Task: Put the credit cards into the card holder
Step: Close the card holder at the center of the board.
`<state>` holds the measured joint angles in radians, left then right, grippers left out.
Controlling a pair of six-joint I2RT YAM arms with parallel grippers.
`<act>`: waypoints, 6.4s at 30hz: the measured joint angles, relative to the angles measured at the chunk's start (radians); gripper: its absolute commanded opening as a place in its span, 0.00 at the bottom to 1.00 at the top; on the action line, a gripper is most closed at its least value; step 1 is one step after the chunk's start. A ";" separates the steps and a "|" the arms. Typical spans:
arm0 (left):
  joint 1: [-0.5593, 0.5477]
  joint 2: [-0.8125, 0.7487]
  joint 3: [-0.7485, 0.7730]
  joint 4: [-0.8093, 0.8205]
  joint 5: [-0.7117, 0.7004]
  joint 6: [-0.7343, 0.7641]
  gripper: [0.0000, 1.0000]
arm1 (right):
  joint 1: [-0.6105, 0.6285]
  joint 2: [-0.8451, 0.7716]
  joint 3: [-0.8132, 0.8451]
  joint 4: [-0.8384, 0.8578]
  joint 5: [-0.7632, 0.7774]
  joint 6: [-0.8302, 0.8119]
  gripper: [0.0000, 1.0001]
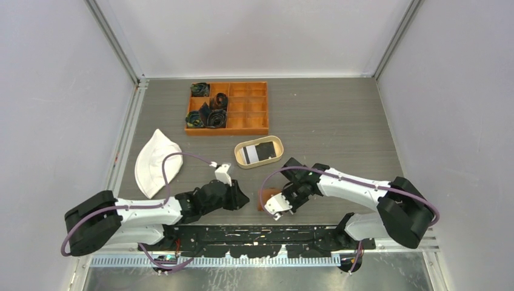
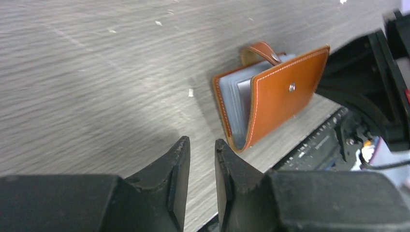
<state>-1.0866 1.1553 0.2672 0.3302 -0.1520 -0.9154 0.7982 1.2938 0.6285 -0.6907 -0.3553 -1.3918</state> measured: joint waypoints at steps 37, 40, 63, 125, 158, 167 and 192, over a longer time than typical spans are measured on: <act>0.030 -0.380 -0.091 -0.296 -0.069 -0.068 0.59 | -0.002 0.216 0.182 0.278 -0.184 0.375 0.70; 0.030 -0.390 -0.091 -0.287 -0.074 -0.065 0.57 | -0.002 0.297 0.238 0.284 -0.199 0.355 0.69; 0.040 -0.283 -0.026 -0.256 -0.109 0.014 0.54 | 0.001 0.408 0.366 0.185 -0.346 0.230 0.24; 0.139 0.216 0.148 -0.027 0.068 0.026 0.42 | -0.167 0.259 0.400 0.145 -0.076 1.175 0.57; 0.139 0.232 0.135 0.018 0.085 -0.021 0.40 | -0.022 0.397 0.486 0.008 0.219 1.226 0.23; 0.139 0.232 0.135 0.021 0.091 -0.021 0.41 | -0.074 0.397 0.498 -0.022 0.180 1.226 0.03; 0.139 -0.011 0.054 0.101 0.132 0.074 0.36 | -0.120 0.472 0.686 -0.129 0.063 1.080 0.01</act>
<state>-0.9478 1.1439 0.3214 0.4313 -0.0200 -0.8413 0.6785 1.7657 1.3140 -0.8192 -0.2924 -0.3115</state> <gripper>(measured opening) 0.407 0.048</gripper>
